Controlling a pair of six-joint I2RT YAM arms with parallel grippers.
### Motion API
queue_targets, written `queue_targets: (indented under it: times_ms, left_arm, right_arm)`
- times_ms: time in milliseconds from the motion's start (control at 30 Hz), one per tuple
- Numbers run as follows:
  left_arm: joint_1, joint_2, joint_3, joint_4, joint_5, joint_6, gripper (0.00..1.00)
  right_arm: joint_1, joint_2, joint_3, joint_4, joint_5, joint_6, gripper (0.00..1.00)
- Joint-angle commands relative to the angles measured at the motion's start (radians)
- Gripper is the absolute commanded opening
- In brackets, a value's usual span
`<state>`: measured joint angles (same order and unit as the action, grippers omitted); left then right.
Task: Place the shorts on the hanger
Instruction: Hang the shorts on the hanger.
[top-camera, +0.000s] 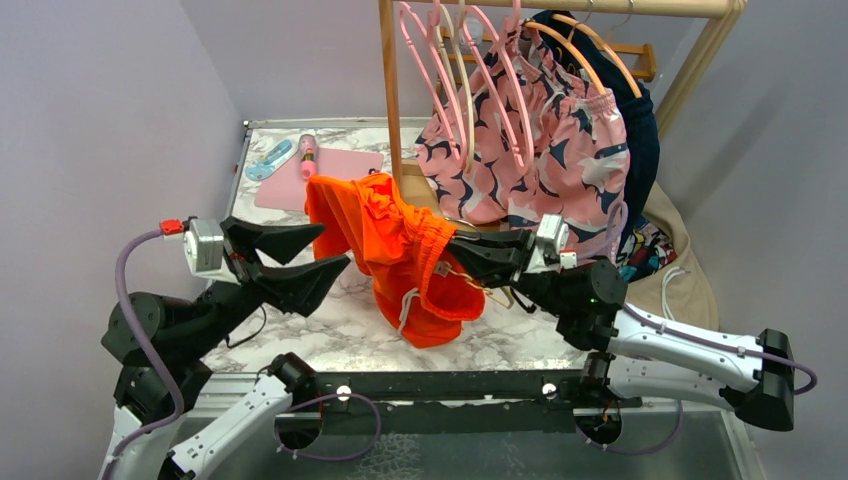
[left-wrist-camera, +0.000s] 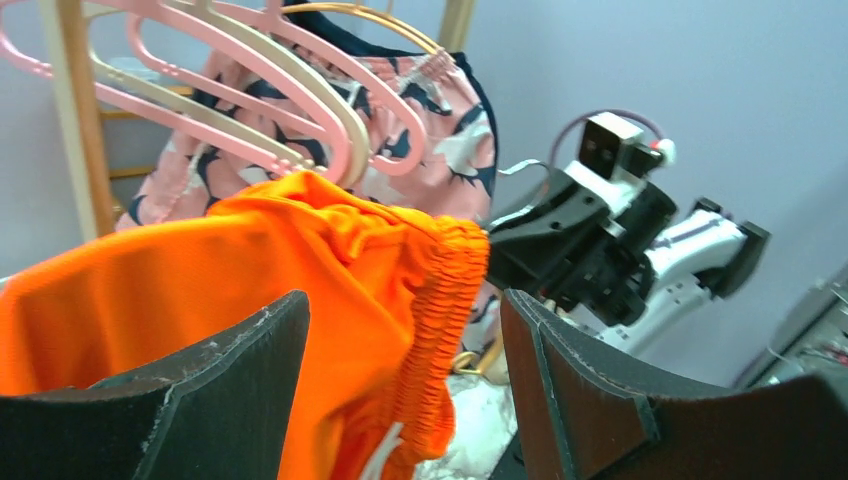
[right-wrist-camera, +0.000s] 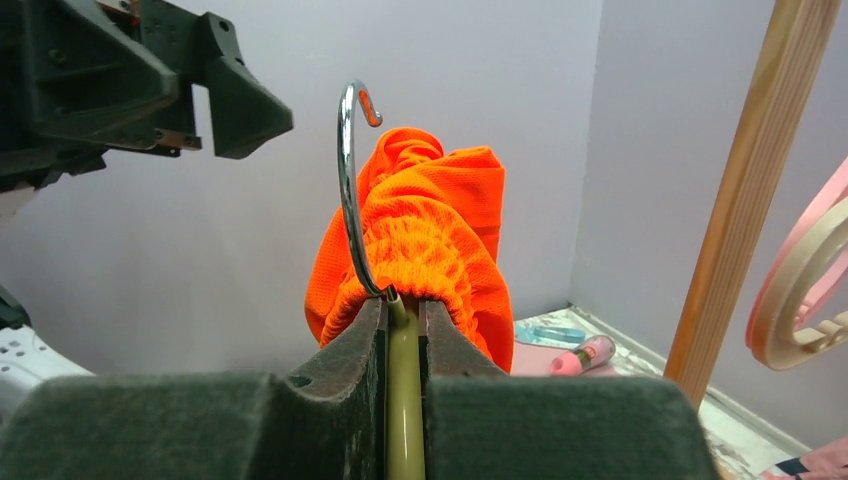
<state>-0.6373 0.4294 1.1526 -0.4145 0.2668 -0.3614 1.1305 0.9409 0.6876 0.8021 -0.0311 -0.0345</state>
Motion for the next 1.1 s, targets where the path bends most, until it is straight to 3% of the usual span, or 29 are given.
queue_targets:
  times_ms: [0, 467, 533, 600, 767, 900, 1067]
  left_arm:
    - [-0.002, 0.084, 0.004, -0.038, -0.111, -0.011, 0.73]
    - [-0.002, 0.150, -0.126, 0.023, -0.102, -0.152, 0.72]
    - [-0.002, 0.159, -0.135, 0.024, -0.107, -0.152, 0.69]
    - [-0.002, 0.167, -0.145, 0.023, -0.121, -0.152, 0.58]
    - [-0.002, 0.171, -0.176, 0.020, -0.137, -0.152, 0.00]
    - [-0.003, 0.149, -0.185, 0.004, -0.146, -0.149, 0.00]
    - [-0.002, 0.095, -0.198, -0.023, -0.153, -0.145, 0.00]
  right_arm:
    - [-0.005, -0.077, -0.006, -0.016, -0.025, -0.043, 0.01]
    - [-0.005, -0.095, -0.012, -0.088, -0.035, -0.080, 0.01]
    - [-0.005, -0.090, -0.010, -0.096, -0.049, -0.086, 0.01]
    - [-0.005, -0.087, -0.006, -0.106, -0.063, -0.091, 0.01]
    - [-0.005, -0.089, -0.003, -0.137, -0.055, -0.108, 0.01]
    - [-0.005, -0.101, 0.007, -0.210, 0.005, -0.139, 0.01]
    - [-0.005, -0.115, 0.004, -0.274, 0.252, -0.154, 0.01]
